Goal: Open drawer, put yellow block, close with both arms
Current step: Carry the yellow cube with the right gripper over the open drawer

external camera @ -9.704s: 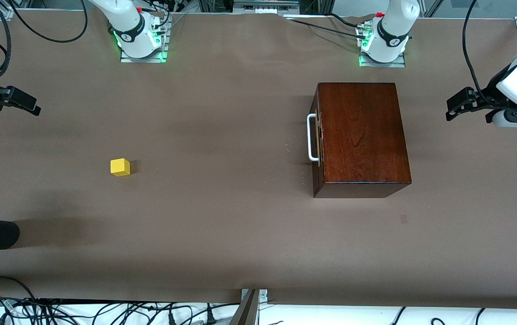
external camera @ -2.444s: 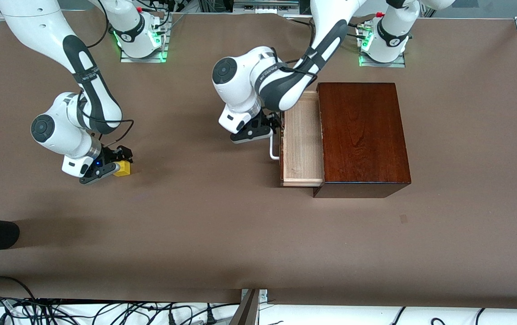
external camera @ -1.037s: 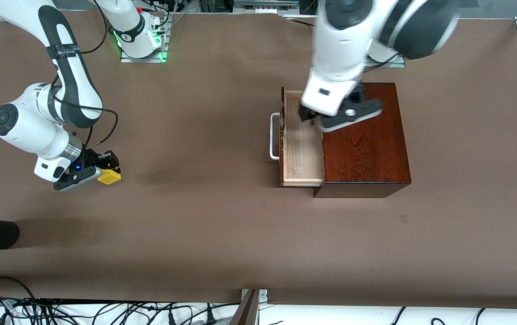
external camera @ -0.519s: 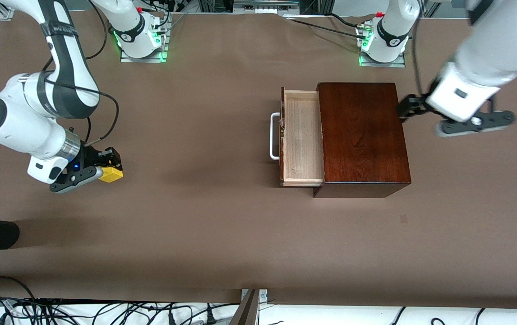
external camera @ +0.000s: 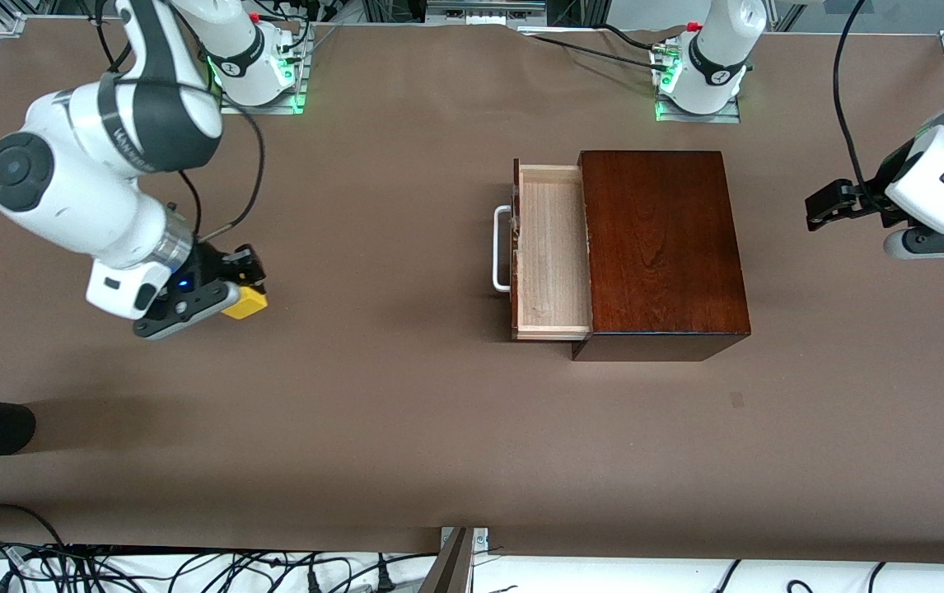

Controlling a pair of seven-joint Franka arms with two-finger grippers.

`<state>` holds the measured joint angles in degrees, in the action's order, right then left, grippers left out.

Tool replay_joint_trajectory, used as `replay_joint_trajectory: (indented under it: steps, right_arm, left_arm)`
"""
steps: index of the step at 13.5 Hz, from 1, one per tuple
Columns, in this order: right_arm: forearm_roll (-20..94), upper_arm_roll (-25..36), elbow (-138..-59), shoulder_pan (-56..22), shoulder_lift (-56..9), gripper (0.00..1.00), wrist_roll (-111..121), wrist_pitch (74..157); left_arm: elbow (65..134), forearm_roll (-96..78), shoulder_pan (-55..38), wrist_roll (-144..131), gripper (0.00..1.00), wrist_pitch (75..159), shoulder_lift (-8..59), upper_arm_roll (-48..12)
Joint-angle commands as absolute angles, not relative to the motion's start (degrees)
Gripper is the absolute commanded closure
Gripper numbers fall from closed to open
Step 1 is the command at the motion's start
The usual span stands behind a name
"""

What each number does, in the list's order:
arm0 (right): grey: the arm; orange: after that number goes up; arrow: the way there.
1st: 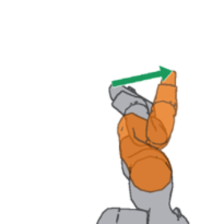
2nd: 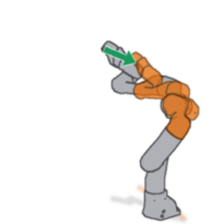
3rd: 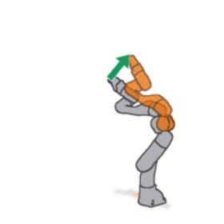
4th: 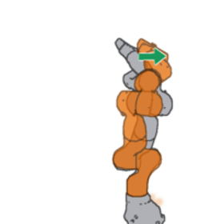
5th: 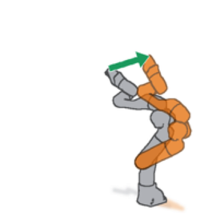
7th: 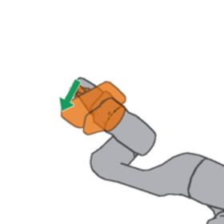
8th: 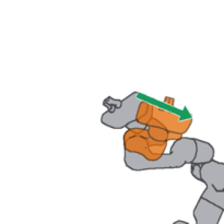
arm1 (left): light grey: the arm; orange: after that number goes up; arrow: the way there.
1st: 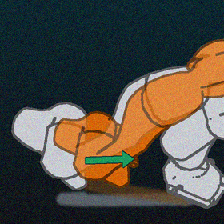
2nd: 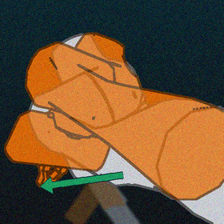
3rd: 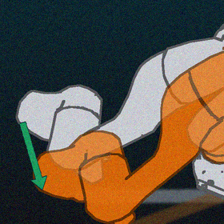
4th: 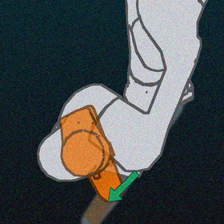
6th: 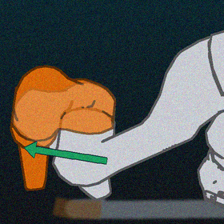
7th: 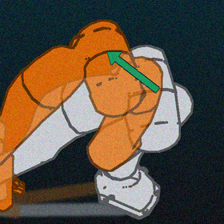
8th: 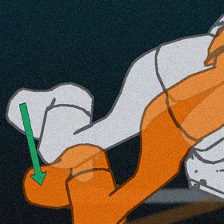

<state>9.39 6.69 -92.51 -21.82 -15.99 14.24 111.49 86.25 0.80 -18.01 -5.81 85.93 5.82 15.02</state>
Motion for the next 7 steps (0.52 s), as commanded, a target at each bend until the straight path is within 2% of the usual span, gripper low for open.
replay_joint_trajectory:
  steps: [1, 4, 7]
  right_arm:
    - [7.2, 6.7, -89.6, -26.4, -16.4, 0.96, 13.1, 109.5]
    - [5.7, 6.2, -87.2, -31.5, -17.0, 0.96, 13.8, 109.2]
    - [5.9, 6.1, -81.0, -36.5, -20.7, 0.96, 13.2, 104.8]
  left_arm:
    - [91.3, -0.5, -17.8, -3.2, 0.00, 88.3, 1.7, 16.1]
    - [90.4, -3.7, -17.5, -1.8, 0.00, 87.7, 1.9, 17.9]
    - [90.3, -4.5, -16.3, -0.7, 0.00, 87.7, 2.1, 17.9]
